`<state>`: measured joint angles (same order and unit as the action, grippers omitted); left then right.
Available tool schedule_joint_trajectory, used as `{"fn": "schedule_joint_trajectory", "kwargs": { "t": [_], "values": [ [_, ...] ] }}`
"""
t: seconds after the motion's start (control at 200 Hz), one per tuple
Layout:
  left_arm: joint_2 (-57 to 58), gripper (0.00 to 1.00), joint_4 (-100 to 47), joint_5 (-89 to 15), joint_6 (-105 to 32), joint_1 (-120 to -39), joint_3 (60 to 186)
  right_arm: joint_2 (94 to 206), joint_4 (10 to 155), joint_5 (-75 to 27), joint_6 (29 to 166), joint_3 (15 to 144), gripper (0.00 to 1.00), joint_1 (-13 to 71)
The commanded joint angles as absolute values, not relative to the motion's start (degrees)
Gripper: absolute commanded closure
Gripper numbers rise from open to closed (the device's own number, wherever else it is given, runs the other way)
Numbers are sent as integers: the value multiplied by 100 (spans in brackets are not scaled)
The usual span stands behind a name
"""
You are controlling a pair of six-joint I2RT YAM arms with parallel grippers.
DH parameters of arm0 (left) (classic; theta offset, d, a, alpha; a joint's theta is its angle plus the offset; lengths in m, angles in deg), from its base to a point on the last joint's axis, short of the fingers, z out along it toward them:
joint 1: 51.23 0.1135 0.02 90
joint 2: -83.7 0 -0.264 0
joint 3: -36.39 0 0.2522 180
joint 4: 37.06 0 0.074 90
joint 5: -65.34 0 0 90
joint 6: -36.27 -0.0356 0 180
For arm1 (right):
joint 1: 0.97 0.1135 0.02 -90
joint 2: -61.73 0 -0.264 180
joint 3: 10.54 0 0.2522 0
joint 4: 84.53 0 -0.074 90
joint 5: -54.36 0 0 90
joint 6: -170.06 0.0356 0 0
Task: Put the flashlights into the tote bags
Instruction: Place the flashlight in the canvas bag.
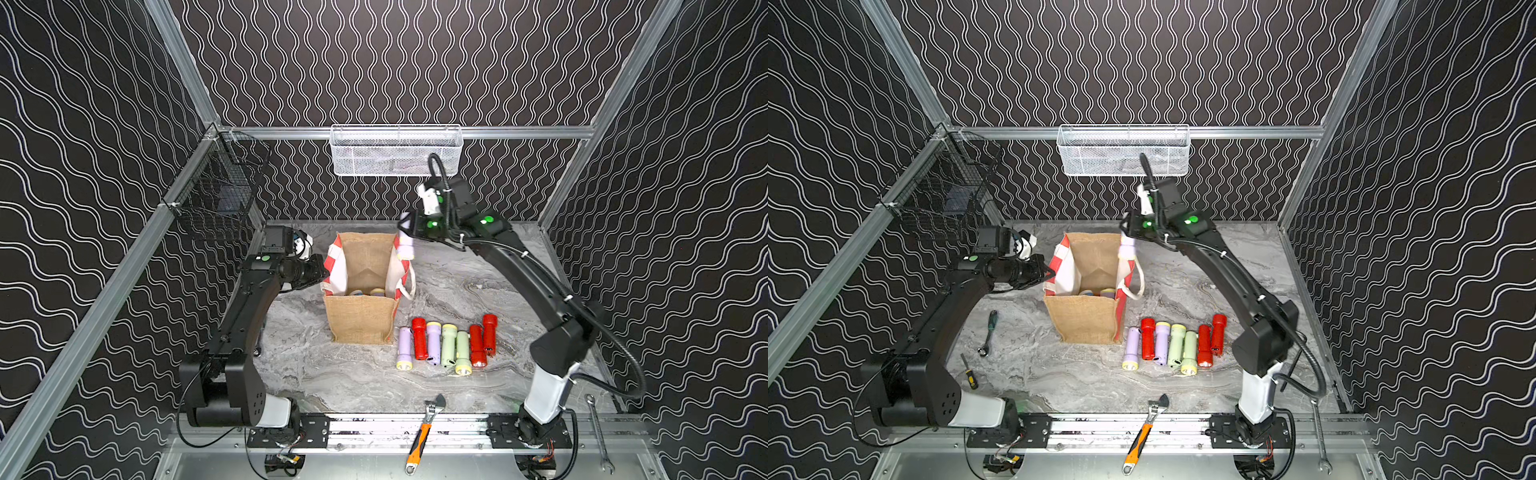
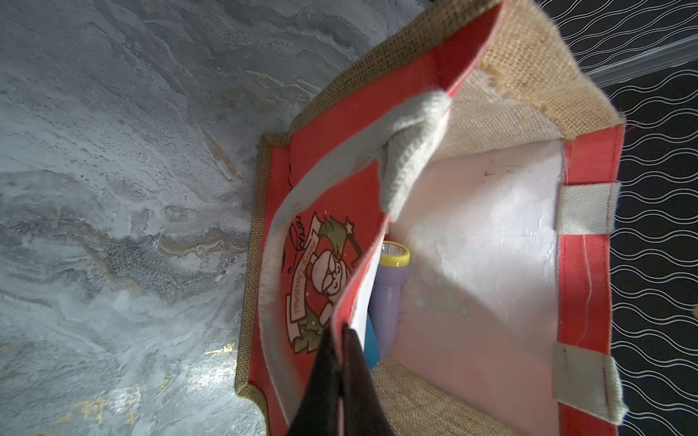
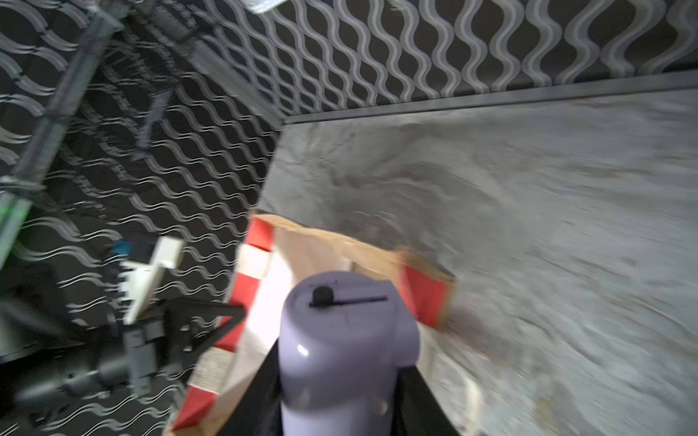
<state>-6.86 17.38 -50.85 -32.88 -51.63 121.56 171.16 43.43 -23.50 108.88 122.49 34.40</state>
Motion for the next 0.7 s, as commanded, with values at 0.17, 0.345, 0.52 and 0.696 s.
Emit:
{"fn": "schedule_joint_trajectory", "kwargs": {
  "t": [0.17, 0.345, 0.52, 0.696],
  "values": [
    [-683, 100, 1498, -5182, -3263, -5153, 12116, 18116, 4669, -1703, 11331, 12813, 71, 4067],
    [-674, 100, 1474, -5199, -3253, -5155, 12111, 18389, 4481, -1498, 11303, 12323, 71, 4323],
    [-671, 100, 1477, -5204, -3252, -5162, 12099, 18551, 4429, -1467, 11288, 11798, 71, 4447],
    [-656, 100, 1488, -5211, -3263, -5160, 12081, 18861, 4529, -1463, 11500, 11501, 71, 4456]
  ]
}}
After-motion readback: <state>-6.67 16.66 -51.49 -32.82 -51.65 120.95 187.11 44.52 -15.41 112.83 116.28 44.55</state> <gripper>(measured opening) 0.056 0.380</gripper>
